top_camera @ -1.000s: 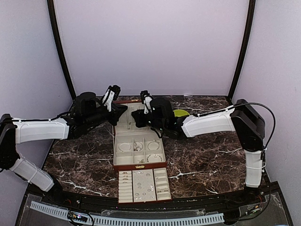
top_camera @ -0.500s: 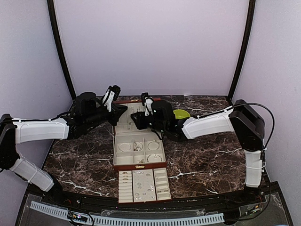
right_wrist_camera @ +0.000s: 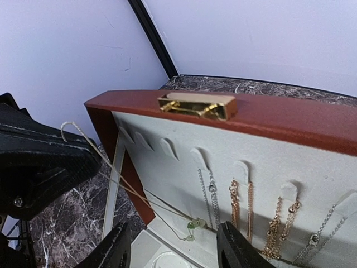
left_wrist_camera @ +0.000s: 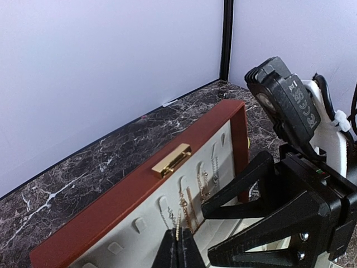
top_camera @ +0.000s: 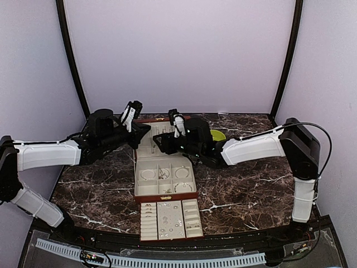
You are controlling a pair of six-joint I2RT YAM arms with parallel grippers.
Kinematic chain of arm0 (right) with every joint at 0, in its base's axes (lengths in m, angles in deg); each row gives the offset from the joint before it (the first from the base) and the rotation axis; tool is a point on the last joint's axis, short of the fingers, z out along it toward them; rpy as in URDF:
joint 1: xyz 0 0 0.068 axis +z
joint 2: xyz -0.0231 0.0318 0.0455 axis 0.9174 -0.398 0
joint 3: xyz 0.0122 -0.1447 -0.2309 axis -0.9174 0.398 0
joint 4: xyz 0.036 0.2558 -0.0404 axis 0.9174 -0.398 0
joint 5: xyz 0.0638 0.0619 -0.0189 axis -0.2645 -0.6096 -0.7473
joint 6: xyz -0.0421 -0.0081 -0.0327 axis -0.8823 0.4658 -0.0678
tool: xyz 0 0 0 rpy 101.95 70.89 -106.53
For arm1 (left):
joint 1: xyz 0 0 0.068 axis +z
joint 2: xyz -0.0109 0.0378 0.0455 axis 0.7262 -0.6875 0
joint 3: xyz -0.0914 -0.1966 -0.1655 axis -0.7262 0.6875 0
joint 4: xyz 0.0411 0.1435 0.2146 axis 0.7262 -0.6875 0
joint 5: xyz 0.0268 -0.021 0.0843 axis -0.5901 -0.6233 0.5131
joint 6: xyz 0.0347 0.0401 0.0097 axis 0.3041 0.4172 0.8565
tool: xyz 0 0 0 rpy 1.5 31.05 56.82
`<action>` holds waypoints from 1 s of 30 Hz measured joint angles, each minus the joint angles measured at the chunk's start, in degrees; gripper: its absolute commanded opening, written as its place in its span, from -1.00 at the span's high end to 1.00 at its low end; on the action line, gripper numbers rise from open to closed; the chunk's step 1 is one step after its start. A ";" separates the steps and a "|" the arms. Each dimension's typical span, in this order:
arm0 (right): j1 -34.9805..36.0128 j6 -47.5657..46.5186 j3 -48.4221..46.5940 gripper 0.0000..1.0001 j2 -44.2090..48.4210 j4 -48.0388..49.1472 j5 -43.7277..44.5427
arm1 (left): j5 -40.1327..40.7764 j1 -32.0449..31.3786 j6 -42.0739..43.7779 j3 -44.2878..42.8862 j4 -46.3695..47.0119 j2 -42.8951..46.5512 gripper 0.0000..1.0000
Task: Organize the mixed jewelry
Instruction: Hang the necklace on the necklace hanger.
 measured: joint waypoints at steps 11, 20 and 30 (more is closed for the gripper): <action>0.02 -0.35 -4.35 0.22 -1.27 -0.48 -0.79 | -0.02 0.00 0.00 0.00 -0.09 0.09 1.00; 0.11 -0.42 -6.62 0.39 -3.50 -1.53 -1.31 | -0.02 0.00 0.00 0.00 -0.15 0.09 1.00; 0.11 -0.20 -9.51 0.58 -6.12 -2.03 -1.31 | -0.02 0.00 0.00 0.00 -0.35 0.09 1.00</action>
